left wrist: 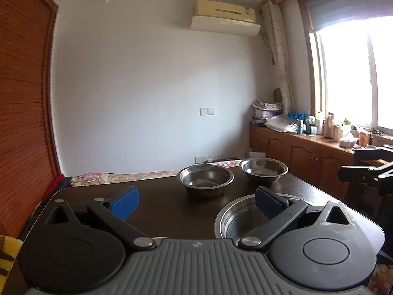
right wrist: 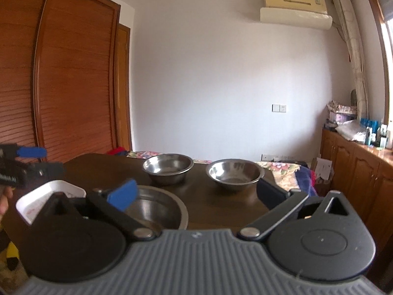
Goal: Organize plates and bowls
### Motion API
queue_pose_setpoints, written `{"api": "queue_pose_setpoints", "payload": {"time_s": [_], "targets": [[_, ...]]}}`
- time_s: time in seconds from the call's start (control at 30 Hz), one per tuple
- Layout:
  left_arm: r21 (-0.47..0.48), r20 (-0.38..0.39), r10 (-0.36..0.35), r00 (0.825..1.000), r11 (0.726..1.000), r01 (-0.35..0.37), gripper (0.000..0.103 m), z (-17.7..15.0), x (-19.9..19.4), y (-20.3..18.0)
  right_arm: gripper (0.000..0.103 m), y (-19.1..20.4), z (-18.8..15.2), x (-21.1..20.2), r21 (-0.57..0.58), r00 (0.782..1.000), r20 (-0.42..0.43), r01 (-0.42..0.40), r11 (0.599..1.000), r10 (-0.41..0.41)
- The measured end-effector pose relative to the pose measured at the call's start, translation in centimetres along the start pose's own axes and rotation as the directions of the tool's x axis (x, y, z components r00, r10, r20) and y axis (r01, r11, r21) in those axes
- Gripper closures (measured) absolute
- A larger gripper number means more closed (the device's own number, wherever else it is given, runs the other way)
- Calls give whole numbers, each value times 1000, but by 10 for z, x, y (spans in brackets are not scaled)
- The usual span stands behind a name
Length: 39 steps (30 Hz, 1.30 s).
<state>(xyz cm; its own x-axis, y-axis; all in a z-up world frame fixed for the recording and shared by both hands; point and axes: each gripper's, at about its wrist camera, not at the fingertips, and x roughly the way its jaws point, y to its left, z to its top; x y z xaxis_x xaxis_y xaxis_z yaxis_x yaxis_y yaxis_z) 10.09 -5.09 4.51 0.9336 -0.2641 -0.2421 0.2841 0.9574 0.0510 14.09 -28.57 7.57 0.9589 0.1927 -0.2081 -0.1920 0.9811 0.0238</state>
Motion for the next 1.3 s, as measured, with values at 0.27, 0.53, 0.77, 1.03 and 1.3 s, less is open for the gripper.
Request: {"api": "queue_pose_setpoints", "payload": {"time_s": [0.27,0.53,0.77,1.03,1.3], "targets": [[63,-50,-34,998,997,37,0,21,24,12,0,-9,24,20,-20,997,-45,-59,998,59],[37,-93,-84,992,995,88,0,50,71,30,0,-8,64,69,-68,991,-86,-112,991,106],[58,-162,-62,985,996,72,2,52,121,42,21,-2,65,123,-29,967,-177,-189,981,182],[79,-256,-68,964,993,91,15,51,185,51,46,7,52,176,56,915,-303,-261,964,265],[62,-317,-81,945,993,105,17,51,236,56,48,11,42,211,103,867,-413,-260,960,279]]}}
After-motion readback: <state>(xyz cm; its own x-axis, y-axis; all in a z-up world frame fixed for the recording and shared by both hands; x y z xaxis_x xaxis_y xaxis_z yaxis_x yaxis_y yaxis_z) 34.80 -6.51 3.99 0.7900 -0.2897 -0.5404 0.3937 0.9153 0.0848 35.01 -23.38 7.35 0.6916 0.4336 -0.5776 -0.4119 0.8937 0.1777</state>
